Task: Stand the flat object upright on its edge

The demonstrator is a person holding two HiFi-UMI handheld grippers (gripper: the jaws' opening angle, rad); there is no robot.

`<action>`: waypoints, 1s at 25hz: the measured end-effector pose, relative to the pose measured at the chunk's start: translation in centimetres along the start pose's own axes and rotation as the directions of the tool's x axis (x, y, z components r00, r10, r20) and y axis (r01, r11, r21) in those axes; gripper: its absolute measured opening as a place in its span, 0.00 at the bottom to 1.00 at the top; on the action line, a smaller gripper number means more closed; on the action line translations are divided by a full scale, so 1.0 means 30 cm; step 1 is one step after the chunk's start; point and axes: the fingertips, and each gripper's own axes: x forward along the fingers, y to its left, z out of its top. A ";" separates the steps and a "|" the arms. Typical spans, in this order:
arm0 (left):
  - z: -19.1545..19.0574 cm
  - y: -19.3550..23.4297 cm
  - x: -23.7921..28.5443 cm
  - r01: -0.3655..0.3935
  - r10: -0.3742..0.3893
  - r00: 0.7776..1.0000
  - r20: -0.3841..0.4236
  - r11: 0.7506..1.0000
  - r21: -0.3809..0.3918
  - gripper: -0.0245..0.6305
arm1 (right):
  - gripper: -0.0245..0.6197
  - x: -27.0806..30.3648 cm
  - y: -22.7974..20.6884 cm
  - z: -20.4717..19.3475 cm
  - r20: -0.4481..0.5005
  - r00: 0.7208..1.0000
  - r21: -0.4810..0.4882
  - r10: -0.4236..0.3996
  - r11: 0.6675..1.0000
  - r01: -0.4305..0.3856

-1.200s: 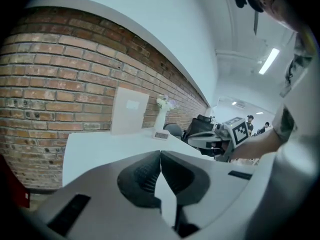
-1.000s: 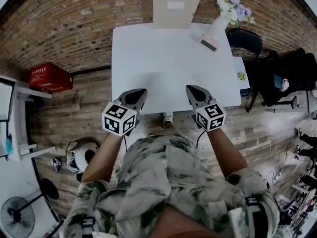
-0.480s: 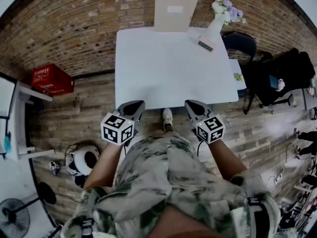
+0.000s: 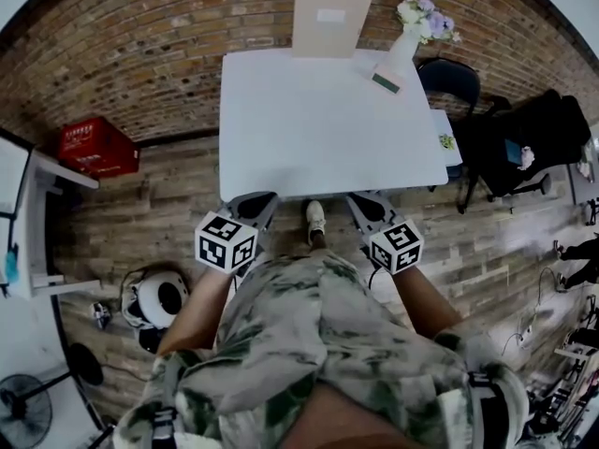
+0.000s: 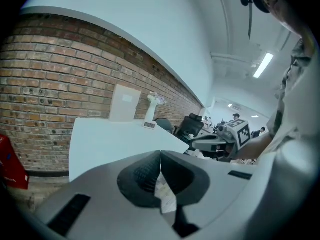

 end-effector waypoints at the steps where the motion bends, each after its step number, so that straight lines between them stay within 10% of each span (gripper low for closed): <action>1: -0.005 -0.003 -0.004 -0.001 0.001 1.000 0.000 1.000 -0.002 0.08 | 0.07 -0.004 0.006 -0.003 -0.001 1.000 0.000 0.003 1.000 -0.003; 25: -0.033 0.013 -0.036 0.006 -0.006 1.000 0.000 1.000 -0.024 0.08 | 0.07 0.006 0.063 0.015 -0.012 1.000 -0.021 0.025 0.999 -0.025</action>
